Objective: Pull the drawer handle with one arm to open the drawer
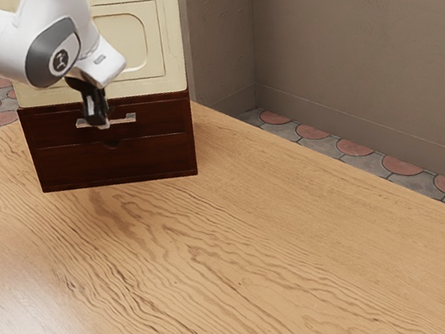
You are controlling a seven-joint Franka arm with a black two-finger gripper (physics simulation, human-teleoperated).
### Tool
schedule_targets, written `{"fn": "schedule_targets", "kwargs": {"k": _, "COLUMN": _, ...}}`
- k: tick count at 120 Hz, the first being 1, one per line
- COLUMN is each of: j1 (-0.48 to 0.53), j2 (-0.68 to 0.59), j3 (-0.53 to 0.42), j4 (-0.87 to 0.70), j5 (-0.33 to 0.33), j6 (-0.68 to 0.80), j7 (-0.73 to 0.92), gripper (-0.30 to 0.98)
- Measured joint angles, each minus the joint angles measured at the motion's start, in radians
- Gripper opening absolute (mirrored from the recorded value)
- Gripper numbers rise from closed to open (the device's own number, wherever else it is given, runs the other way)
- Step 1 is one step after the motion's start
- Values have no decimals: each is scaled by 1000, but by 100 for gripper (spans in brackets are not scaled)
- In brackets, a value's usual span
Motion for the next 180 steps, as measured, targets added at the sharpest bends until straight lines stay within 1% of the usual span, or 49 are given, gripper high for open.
{"fn": "schedule_targets", "kwargs": {"k": 14, "j1": 0, "j2": 11, "j3": 0, "j4": 1, "j5": 9, "j6": 2, "j7": -18, "gripper": 19}}
{"fn": "schedule_targets", "kwargs": {"k": 51, "j1": 0, "j2": 17, "j3": 2, "j4": -23, "j5": 63, "j6": 52, "j7": -52, "gripper": 17}}
{"fn": "schedule_targets", "kwargs": {"k": 71, "j1": -1, "j2": 23, "j3": 9, "j4": -25, "j5": 80, "j6": 65, "j7": -63, "gripper": 16}}
{"fn": "schedule_targets", "kwargs": {"k": 98, "j1": -4, "j2": 35, "j3": 9, "j4": -26, "j5": 86, "j6": 89, "j7": -72, "gripper": 14}}
{"fn": "schedule_targets", "kwargs": {"k": 120, "j1": -5, "j2": 35, "j3": 8, "j4": -36, "j5": 87, "j6": 98, "j7": -77, "gripper": 9}}
{"fn": "schedule_targets", "kwargs": {"k": 152, "j1": -4, "j2": 32, "j3": 9, "j4": -46, "j5": 88, "j6": 103, "j7": -83, "gripper": 4}}
{"fn": "schedule_targets", "kwargs": {"k": 180, "j1": -11, "j2": -1, "j3": 7, "j4": -92, "j5": 88, "j6": 104, "j7": -86, "gripper": 2}}
